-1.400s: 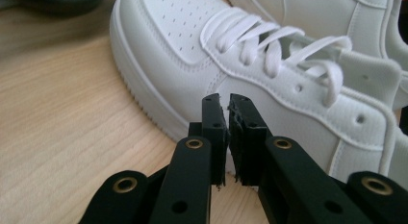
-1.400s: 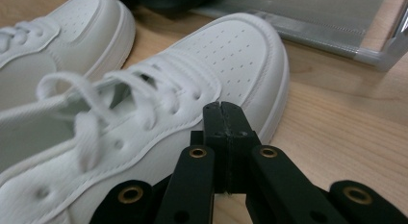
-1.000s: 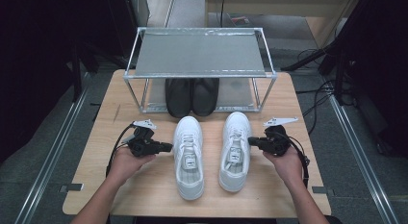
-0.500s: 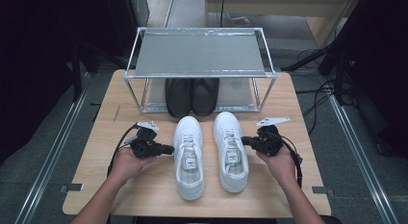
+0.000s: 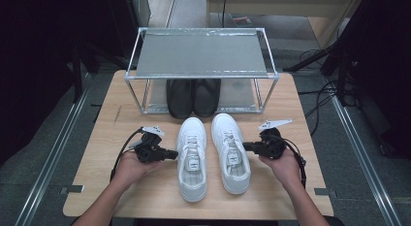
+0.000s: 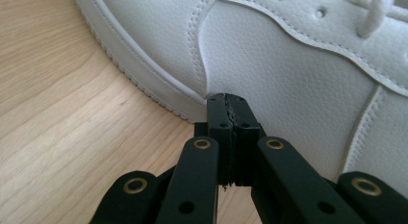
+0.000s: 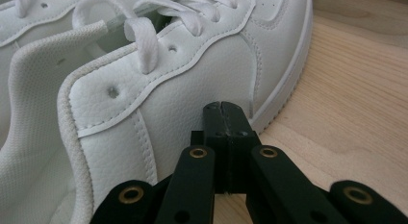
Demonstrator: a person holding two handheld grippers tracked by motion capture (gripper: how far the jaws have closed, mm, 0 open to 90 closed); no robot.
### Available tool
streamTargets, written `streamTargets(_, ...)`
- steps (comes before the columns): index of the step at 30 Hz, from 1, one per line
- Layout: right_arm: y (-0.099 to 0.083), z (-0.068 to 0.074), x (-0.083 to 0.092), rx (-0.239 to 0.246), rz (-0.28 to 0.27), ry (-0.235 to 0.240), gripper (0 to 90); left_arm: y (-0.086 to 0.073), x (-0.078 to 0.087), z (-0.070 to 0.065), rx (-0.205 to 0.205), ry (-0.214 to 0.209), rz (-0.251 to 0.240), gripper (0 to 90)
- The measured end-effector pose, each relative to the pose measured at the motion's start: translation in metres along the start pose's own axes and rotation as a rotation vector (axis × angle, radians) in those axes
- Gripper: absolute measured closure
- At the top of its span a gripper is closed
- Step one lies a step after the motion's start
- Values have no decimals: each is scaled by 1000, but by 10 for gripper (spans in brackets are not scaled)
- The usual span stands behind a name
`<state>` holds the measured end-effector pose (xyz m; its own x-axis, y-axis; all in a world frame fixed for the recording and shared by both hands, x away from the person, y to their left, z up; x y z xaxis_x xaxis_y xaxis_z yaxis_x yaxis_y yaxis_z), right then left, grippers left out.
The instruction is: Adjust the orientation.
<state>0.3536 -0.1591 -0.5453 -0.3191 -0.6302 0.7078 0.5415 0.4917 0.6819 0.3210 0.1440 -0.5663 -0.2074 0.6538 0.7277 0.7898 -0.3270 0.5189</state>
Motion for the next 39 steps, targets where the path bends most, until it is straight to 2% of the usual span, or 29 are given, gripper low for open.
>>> streamTargets(12, 3, 3, -4, 5, 1, 10, 900, 1, -7, -8, 14, -32, -1, 900)
streamTargets(18, 4, 6, -6, 8, 1, 27, 900, 1, -13, -15, -4, -56, 9, 900)
streamTargets(26, 4, 7, -8, 8, -1, 33, 900, 1, -15, -19, 6, -44, 4, 900)
streamTargets(32, 9, 4, -10, -5, -21, 33, 900, 1, -16, -21, 6, -34, 2, 900)
streamTargets(39, 13, -1, -12, 6, -24, 13, 900, -1, -19, -27, -4, -57, 17, 900)
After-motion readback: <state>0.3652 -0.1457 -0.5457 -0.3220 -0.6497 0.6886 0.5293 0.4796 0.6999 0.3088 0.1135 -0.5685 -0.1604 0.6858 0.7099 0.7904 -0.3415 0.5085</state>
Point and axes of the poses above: each handheld gripper's, and its own axes: x roughly backward along the jaws, y roughly out of its top, z roughly to its left, the point moved 7 cm from there along -x, roughly forward along the jaws, and after that the axes turned 9 degrees about x, right-handed, at the moved point
